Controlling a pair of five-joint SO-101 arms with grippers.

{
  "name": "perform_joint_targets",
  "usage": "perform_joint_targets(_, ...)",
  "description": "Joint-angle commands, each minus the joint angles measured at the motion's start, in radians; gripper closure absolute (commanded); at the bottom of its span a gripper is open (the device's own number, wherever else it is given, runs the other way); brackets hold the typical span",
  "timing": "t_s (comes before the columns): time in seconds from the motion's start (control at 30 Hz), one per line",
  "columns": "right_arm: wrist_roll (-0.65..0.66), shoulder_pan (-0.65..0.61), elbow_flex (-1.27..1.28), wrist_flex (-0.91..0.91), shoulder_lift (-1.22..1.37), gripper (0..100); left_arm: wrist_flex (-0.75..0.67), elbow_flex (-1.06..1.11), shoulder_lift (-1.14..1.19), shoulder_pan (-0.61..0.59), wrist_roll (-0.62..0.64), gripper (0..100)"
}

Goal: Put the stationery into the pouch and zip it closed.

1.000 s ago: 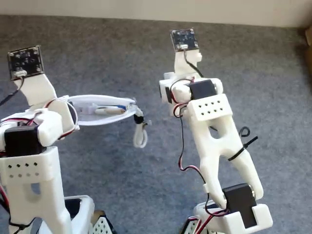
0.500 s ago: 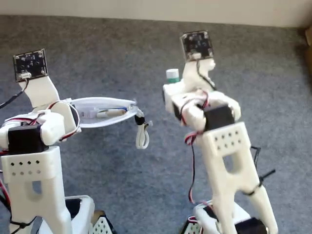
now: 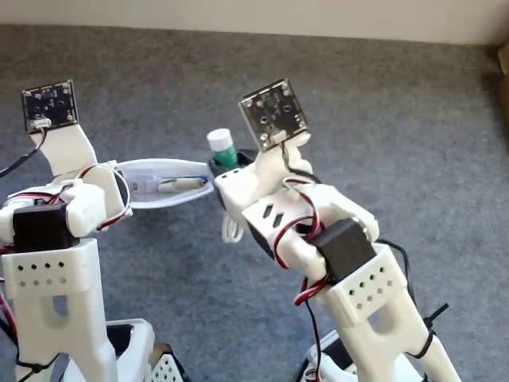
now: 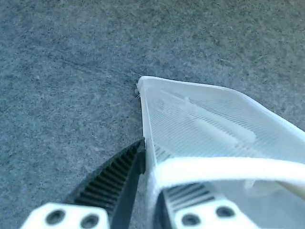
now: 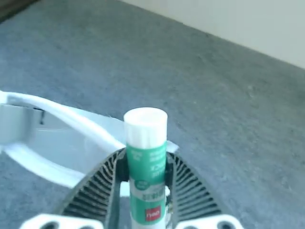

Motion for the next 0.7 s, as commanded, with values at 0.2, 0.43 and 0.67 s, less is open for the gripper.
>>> perform_joint_targets(0.2, -0.011, -0.054, -0.010, -0.186, -0.035, 99.4, -0.009, -0.007, -0.035, 0.015, 0.003, 99)
perform_joint_targets(0.43, -0.009, -0.056, 0.061, -0.432, -0.044, 99.3, -0.009, -0.007, -0.035, 0.015, 0.003, 99)
perform_joint_targets(0.67, -0.003, -0.058, 0.280, -0.750, -0.045, 99.3, -0.009, -0.007, -0.035, 0.015, 0.003, 99)
